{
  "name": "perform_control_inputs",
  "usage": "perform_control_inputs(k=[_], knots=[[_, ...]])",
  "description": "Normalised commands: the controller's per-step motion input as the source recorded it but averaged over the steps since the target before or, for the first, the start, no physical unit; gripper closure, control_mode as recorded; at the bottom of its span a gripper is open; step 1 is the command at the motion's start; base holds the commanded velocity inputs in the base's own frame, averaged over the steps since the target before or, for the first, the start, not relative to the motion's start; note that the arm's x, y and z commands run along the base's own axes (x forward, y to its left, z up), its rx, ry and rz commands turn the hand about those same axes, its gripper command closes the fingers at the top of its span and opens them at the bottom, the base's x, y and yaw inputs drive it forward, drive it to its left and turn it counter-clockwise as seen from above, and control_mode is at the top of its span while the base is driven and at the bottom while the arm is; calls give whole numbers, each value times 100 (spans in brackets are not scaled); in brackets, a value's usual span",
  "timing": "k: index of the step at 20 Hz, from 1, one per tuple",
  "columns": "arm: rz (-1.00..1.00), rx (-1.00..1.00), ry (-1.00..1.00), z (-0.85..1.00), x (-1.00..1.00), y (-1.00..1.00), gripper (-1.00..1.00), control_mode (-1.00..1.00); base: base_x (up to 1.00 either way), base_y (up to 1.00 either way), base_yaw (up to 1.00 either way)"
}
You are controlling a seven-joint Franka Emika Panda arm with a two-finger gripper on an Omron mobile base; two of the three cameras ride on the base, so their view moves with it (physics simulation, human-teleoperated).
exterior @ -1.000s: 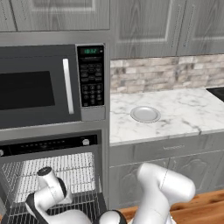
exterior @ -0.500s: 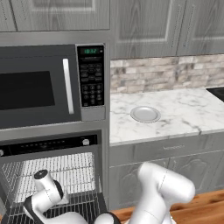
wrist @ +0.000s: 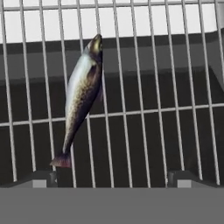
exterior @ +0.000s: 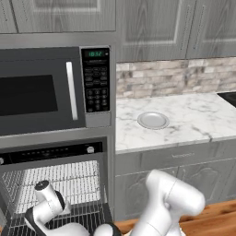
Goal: Take the fish from the oven and place it on the plate on the counter.
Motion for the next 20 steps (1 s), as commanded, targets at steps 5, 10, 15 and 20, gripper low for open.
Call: perform_control_inputs(k=[5,10,15,20], knots=[[2,0,-3,-35,26,10,-100,-100,0,0,0],[1,0,-1,-27,23,20,-100,-100,0,0,0],[1,0,0,-30,25,22,-100,-100,0,0,0],[0,-1,-1,-34,24,11,-100,-100,0,0,0]])
